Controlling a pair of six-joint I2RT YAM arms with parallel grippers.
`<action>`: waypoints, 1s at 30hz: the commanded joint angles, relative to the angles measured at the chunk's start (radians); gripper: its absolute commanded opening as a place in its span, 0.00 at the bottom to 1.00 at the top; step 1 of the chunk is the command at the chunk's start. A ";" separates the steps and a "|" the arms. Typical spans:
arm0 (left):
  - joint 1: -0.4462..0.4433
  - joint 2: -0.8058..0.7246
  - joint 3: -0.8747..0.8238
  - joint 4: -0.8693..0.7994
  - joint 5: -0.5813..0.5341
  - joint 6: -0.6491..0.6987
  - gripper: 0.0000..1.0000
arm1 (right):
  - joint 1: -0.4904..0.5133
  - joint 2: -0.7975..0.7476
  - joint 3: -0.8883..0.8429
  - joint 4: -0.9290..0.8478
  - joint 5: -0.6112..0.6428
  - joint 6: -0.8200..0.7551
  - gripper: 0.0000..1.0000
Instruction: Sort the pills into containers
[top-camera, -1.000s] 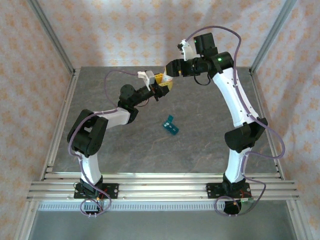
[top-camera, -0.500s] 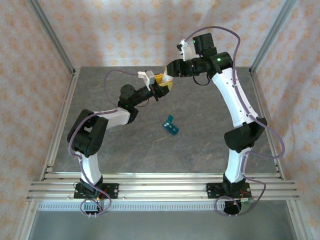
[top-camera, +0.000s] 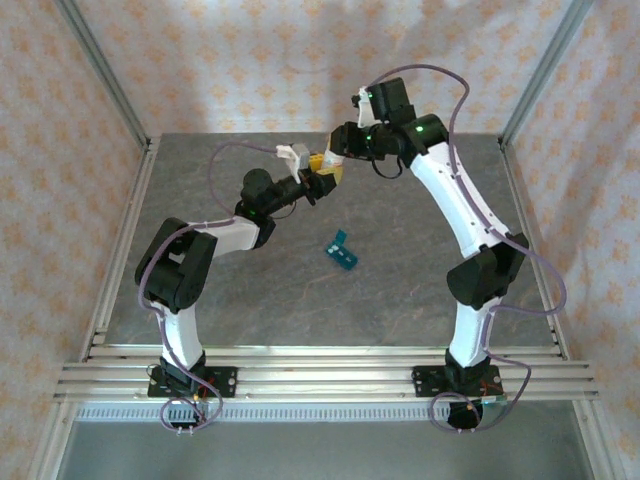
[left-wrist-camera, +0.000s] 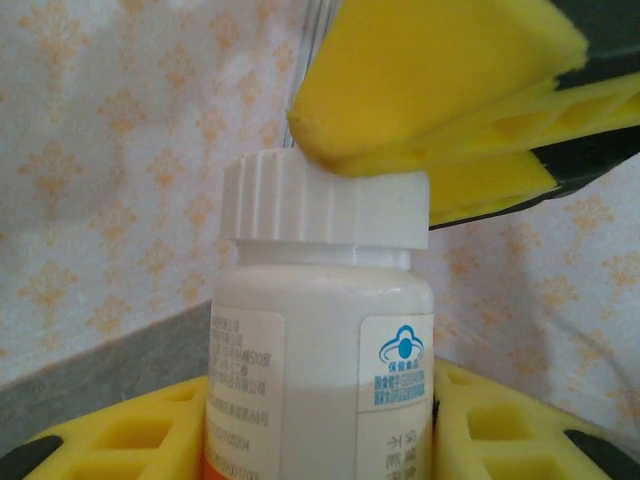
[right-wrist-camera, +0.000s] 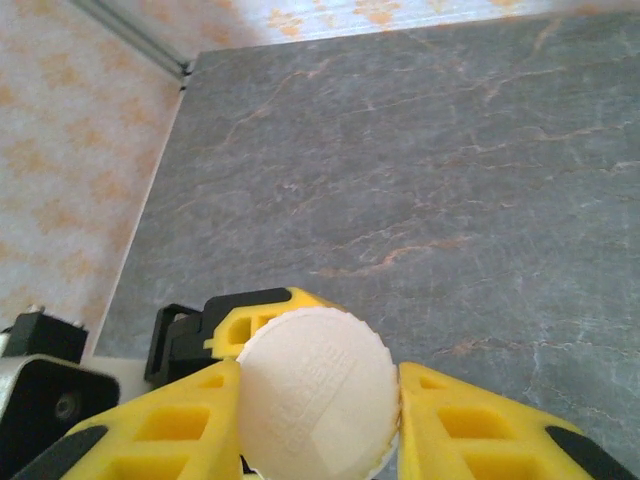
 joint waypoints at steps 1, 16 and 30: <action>-0.022 -0.031 0.023 0.158 0.039 0.011 0.00 | 0.034 -0.010 -0.075 0.032 0.136 0.108 0.35; -0.024 -0.050 -0.002 0.157 0.013 0.014 0.00 | 0.033 -0.059 0.041 0.007 0.187 0.130 0.65; -0.028 -0.073 -0.042 0.156 -0.024 0.040 0.00 | 0.002 -0.169 0.024 0.075 0.305 0.158 0.83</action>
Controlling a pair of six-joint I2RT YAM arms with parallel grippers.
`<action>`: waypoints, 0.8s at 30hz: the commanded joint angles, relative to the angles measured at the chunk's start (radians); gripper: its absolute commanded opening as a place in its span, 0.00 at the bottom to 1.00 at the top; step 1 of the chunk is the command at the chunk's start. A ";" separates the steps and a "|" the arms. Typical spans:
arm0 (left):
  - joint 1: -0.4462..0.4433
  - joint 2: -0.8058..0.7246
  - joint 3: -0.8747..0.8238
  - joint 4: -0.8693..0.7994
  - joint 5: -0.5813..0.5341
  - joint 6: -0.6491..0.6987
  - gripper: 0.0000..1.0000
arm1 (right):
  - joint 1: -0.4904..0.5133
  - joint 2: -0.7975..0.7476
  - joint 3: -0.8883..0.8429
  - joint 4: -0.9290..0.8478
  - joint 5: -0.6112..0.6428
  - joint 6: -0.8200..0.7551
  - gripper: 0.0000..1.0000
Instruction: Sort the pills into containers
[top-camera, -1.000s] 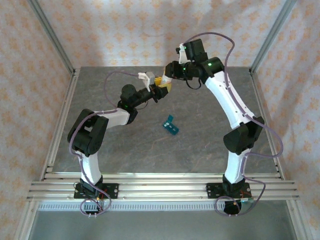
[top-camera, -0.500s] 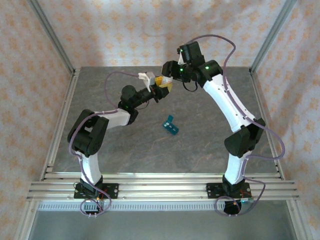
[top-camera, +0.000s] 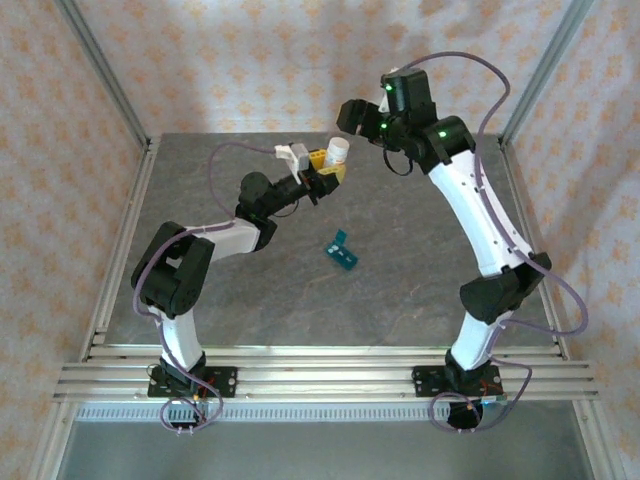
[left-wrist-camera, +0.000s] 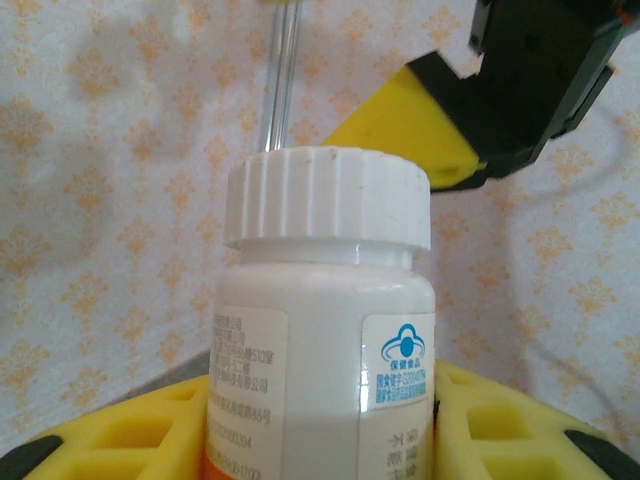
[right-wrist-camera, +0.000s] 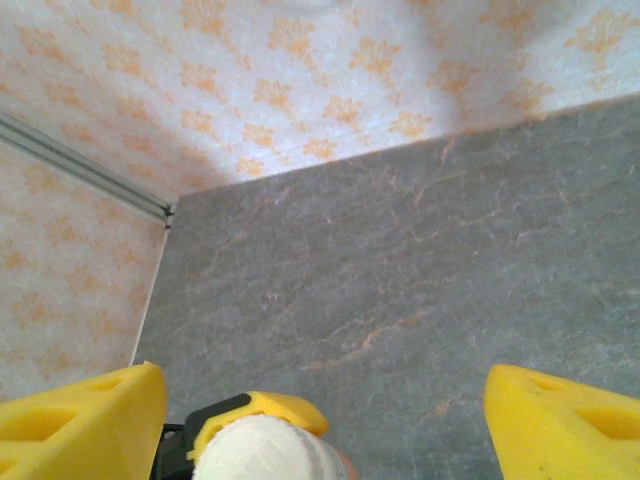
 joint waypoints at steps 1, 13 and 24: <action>-0.006 -0.033 -0.026 0.055 -0.011 0.041 0.00 | 0.000 -0.045 0.006 0.038 0.093 0.019 0.83; -0.041 0.049 0.009 0.057 -0.070 0.082 0.00 | -0.064 -0.135 -0.061 0.123 0.040 0.160 0.96; -0.052 0.032 0.013 0.054 -0.072 0.084 0.00 | -0.082 -0.179 -0.075 0.139 -0.024 0.216 0.95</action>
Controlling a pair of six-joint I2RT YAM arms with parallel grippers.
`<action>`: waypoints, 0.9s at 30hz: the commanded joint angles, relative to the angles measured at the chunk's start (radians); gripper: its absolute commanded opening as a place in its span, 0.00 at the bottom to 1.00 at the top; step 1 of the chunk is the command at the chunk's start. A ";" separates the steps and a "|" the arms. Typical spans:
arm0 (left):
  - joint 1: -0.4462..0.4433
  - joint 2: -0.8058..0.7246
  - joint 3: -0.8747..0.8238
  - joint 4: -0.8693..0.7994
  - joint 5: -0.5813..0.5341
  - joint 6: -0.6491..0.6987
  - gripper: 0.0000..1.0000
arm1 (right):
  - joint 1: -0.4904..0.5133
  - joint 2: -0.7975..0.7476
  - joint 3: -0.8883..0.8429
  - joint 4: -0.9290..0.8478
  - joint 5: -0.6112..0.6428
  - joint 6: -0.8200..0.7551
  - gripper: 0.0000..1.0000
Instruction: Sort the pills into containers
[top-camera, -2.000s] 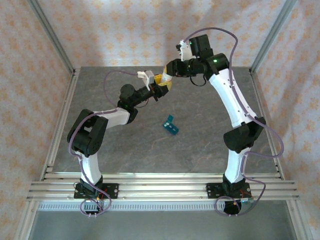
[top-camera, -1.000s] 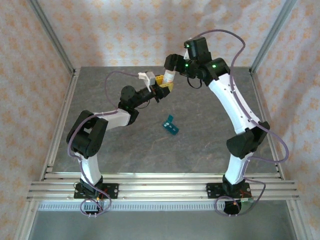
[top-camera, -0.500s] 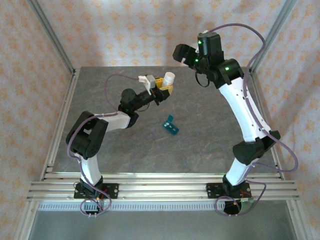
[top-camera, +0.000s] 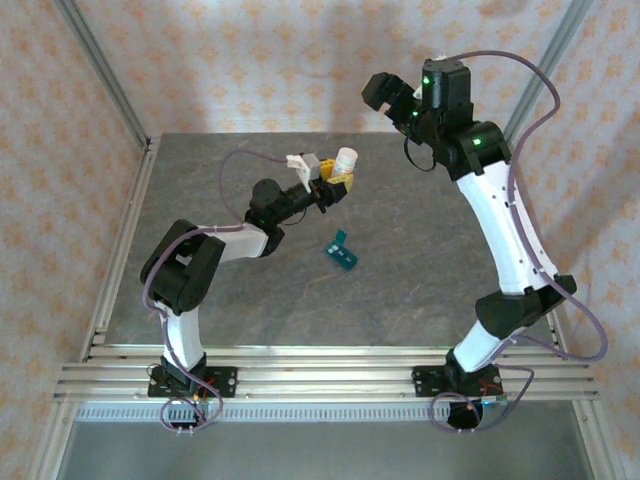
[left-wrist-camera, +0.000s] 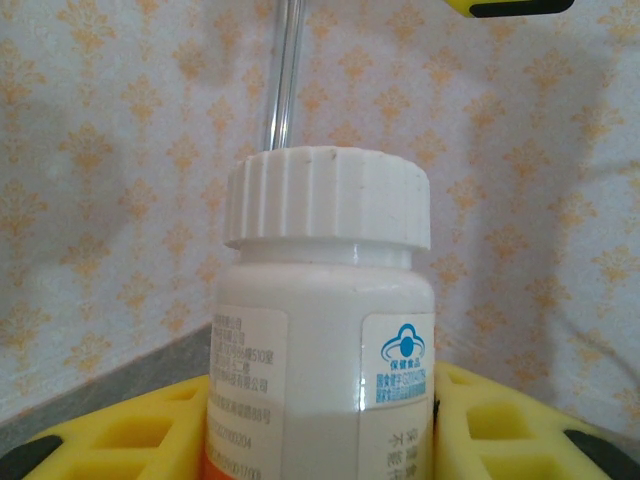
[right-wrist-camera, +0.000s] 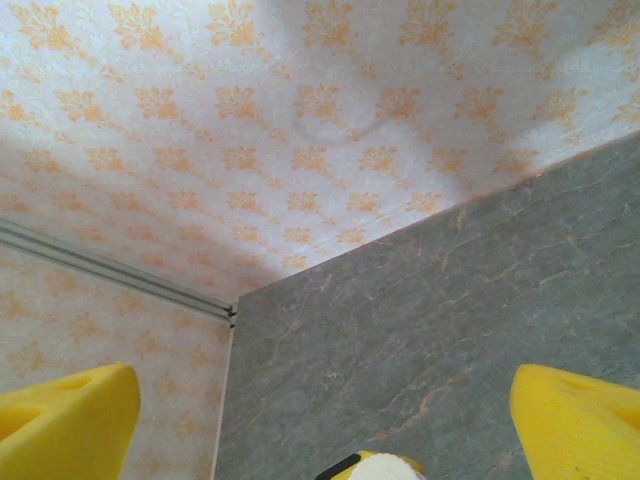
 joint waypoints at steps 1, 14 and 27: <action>-0.006 -0.021 0.018 0.053 -0.011 0.028 0.00 | -0.007 -0.072 -0.058 0.072 -0.040 0.036 0.94; -0.006 -0.039 0.020 0.051 0.001 0.017 0.00 | 0.000 -0.041 0.014 0.030 -0.048 0.043 0.93; -0.006 0.002 0.049 0.049 0.057 -0.005 0.00 | -0.013 -0.015 -0.113 -0.014 -0.122 -0.175 0.90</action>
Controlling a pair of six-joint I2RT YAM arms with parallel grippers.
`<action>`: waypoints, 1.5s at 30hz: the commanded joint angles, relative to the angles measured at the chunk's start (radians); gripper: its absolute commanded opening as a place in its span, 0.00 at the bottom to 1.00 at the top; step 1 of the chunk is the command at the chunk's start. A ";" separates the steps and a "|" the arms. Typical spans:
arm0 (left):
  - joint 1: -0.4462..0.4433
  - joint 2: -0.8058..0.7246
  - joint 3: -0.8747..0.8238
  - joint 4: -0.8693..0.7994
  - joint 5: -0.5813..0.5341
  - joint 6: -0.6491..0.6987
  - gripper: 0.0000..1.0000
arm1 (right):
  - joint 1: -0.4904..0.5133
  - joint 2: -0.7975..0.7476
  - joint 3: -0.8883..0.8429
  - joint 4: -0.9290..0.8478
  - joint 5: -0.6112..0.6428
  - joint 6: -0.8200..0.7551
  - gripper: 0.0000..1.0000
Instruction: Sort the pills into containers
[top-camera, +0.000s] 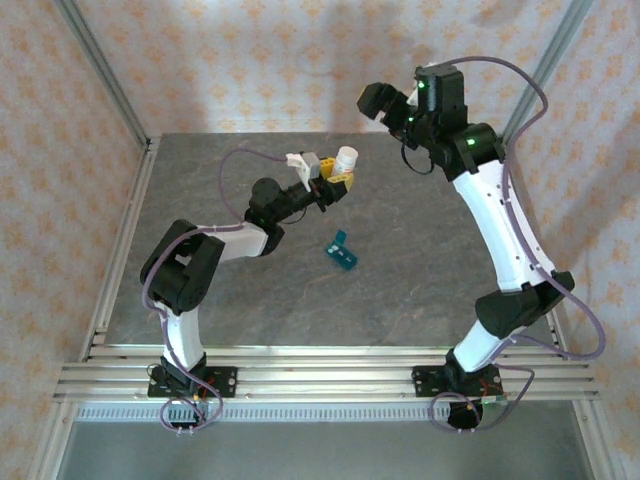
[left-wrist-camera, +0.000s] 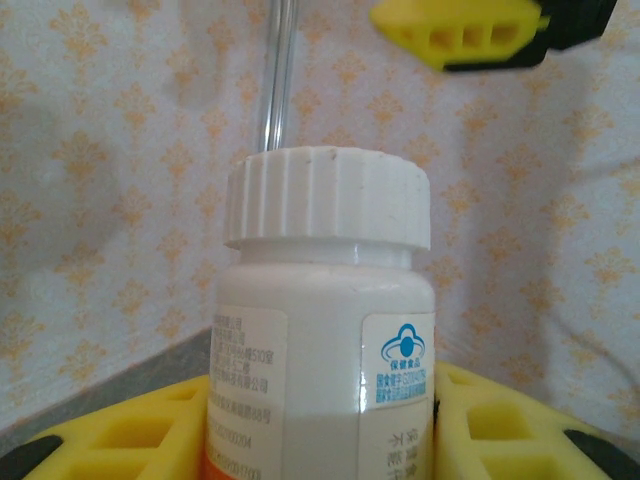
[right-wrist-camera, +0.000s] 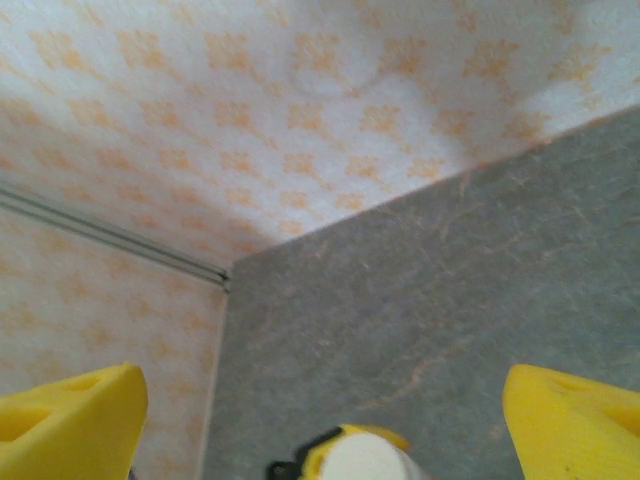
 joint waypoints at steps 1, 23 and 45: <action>-0.005 0.003 0.038 0.050 0.041 -0.007 0.00 | -0.006 -0.030 -0.062 -0.001 -0.062 -0.141 0.89; -0.007 0.051 0.068 0.056 0.114 -0.056 0.00 | -0.014 0.097 -0.036 -0.113 -0.325 -0.360 0.70; -0.008 0.053 0.082 0.055 0.092 -0.048 0.00 | -0.006 0.081 -0.189 0.017 -0.261 -0.153 0.29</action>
